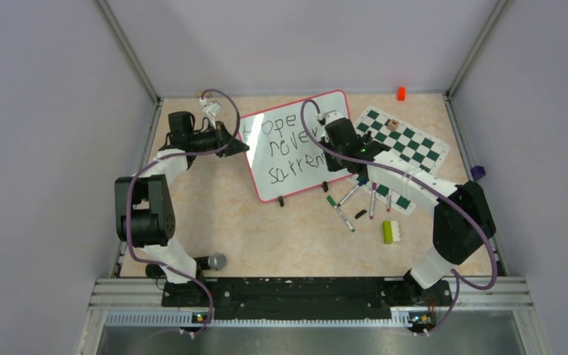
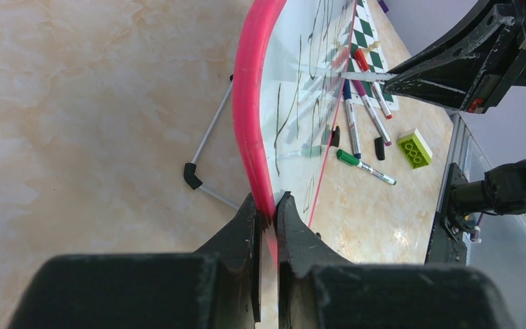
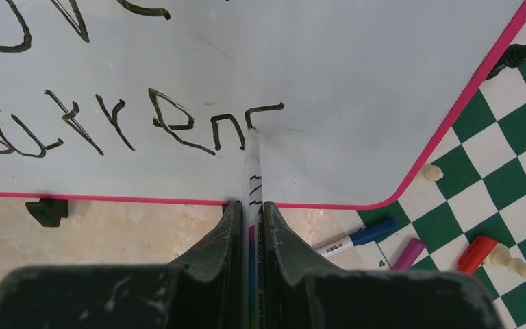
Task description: Write a sentence on the whiteboard
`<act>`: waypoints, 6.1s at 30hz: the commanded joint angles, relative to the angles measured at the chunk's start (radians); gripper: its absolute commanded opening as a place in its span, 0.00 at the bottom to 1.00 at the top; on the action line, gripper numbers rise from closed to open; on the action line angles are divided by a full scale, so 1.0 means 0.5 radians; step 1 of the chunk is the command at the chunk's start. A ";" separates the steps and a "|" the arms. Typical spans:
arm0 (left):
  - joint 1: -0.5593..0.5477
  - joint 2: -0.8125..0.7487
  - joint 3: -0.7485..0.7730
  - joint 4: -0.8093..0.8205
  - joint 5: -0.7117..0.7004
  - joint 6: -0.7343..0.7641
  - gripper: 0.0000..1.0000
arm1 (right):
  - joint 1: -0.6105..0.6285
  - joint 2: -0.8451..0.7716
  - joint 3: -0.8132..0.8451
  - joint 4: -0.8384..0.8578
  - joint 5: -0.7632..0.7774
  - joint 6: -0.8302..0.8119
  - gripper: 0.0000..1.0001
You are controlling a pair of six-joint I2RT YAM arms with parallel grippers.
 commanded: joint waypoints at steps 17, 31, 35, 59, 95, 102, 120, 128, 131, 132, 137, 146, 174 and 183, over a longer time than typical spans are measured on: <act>-0.062 0.072 -0.032 -0.058 -0.362 0.289 0.00 | -0.038 0.064 0.186 -0.045 0.204 0.029 0.00; -0.062 0.073 -0.030 -0.058 -0.361 0.291 0.00 | -0.064 0.164 0.370 -0.043 0.171 0.002 0.00; -0.061 0.072 -0.029 -0.057 -0.361 0.291 0.00 | -0.065 0.160 0.372 -0.044 0.148 -0.003 0.00; -0.062 0.074 -0.029 -0.058 -0.362 0.291 0.00 | -0.068 0.047 0.144 -0.044 0.069 0.041 0.00; -0.062 0.073 -0.030 -0.056 -0.362 0.291 0.00 | -0.117 -0.208 0.104 -0.088 -0.013 0.053 0.00; -0.061 0.069 -0.029 -0.056 -0.362 0.291 0.00 | -0.130 -0.133 0.131 -0.086 0.036 0.042 0.00; -0.062 0.072 -0.031 -0.055 -0.359 0.292 0.00 | -0.136 0.033 0.155 -0.025 0.169 0.054 0.00; -0.062 0.073 -0.029 -0.055 -0.361 0.291 0.00 | -0.136 0.096 0.162 -0.033 0.246 0.069 0.00; -0.063 0.069 -0.033 -0.057 -0.362 0.291 0.00 | -0.137 0.097 0.158 -0.038 0.322 0.065 0.00; -0.063 0.069 -0.032 -0.057 -0.362 0.291 0.00 | -0.139 0.096 0.161 -0.037 0.332 0.063 0.00; -0.063 0.071 -0.031 -0.058 -0.362 0.291 0.00 | -0.146 0.091 0.180 -0.032 0.302 0.063 0.00; -0.062 0.070 -0.034 -0.056 -0.362 0.291 0.00 | -0.148 0.071 0.201 0.025 0.161 0.053 0.00; -0.062 0.074 -0.029 -0.058 -0.362 0.292 0.00 | -0.147 0.012 0.163 0.162 -0.004 0.006 0.00; -0.062 0.073 -0.026 -0.057 -0.359 0.293 0.00 | -0.146 0.002 0.101 0.083 -0.051 0.000 0.00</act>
